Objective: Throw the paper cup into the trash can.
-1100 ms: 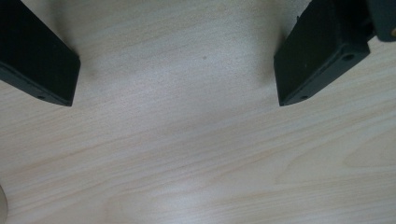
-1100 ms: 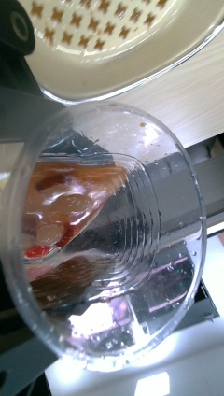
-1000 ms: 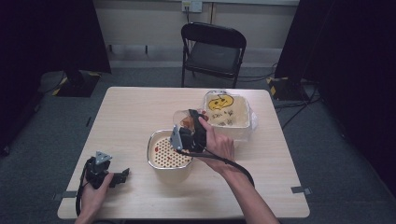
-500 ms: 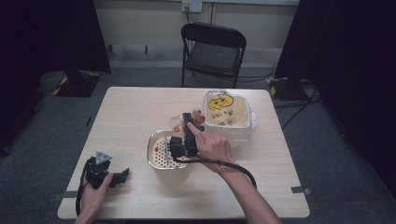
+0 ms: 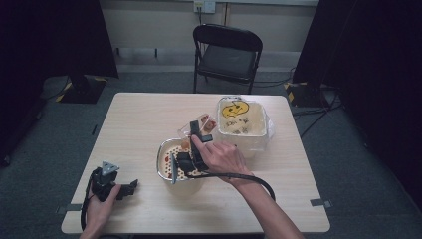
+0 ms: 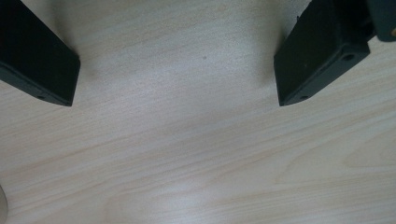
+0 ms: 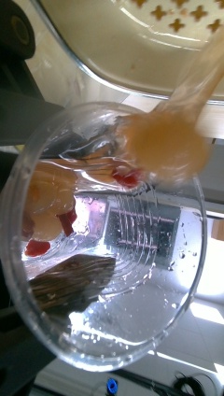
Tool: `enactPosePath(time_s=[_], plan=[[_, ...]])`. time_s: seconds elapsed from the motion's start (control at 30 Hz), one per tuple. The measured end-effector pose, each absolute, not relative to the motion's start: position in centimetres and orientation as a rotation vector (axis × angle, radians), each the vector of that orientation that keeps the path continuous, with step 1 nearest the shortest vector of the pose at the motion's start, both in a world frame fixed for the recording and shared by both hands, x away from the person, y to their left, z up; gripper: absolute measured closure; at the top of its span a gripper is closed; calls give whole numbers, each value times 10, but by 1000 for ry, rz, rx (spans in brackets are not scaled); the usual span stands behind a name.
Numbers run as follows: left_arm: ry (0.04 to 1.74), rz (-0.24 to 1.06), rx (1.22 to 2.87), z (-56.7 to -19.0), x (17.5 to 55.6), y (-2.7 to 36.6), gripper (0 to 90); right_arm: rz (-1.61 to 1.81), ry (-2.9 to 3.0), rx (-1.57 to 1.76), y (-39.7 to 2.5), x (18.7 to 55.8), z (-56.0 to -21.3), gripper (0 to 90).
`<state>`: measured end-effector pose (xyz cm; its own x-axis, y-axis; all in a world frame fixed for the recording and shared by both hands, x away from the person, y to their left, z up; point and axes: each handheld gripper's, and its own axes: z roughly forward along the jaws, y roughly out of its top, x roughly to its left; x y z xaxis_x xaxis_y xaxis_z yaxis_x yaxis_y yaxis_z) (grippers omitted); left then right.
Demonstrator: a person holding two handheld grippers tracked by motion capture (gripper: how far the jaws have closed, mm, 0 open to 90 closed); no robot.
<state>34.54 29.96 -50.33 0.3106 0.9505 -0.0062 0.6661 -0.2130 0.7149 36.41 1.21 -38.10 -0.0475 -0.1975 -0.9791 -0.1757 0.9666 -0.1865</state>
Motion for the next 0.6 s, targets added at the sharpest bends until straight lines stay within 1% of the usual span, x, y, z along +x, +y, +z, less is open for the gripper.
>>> enactPosePath(time_s=[0.6], plan=[[1428,594,1964,-503,345,300,0,-245,1403,-507,6,358,-388,495]])
